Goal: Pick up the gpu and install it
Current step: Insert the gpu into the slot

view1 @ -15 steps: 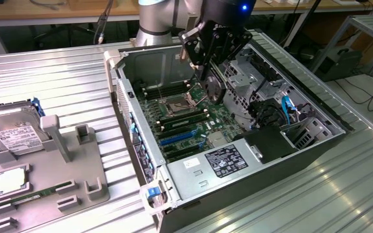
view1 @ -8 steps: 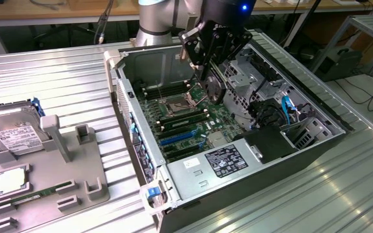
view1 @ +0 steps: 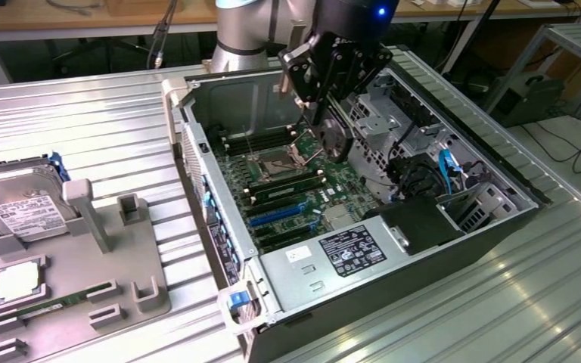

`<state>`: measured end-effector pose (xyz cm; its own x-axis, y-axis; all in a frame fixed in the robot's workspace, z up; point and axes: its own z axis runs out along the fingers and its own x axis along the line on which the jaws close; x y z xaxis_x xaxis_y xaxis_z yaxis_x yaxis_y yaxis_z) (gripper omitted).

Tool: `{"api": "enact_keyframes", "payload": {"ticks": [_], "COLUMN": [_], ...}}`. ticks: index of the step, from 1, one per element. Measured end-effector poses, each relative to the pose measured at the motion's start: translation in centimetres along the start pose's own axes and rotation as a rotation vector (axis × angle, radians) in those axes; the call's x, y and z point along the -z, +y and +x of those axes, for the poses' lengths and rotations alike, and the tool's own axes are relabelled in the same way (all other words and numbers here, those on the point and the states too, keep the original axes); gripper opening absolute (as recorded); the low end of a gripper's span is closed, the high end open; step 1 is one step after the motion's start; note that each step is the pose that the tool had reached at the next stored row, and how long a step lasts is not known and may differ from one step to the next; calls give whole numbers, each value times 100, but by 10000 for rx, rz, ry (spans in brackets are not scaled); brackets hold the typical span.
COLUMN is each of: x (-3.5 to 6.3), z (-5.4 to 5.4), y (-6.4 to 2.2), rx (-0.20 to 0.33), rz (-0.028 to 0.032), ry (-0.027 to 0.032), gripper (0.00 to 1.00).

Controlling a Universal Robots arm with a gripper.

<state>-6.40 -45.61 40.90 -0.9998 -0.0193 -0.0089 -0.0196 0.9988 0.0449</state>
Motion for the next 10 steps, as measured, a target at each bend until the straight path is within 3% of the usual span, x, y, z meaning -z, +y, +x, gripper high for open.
{"api": "enact_keyframes", "payload": {"ticks": [10], "x": [0], "z": [-10], "y": [0], "rx": [531], "rz": [-11], "ry": [25], "gripper": [28]}}
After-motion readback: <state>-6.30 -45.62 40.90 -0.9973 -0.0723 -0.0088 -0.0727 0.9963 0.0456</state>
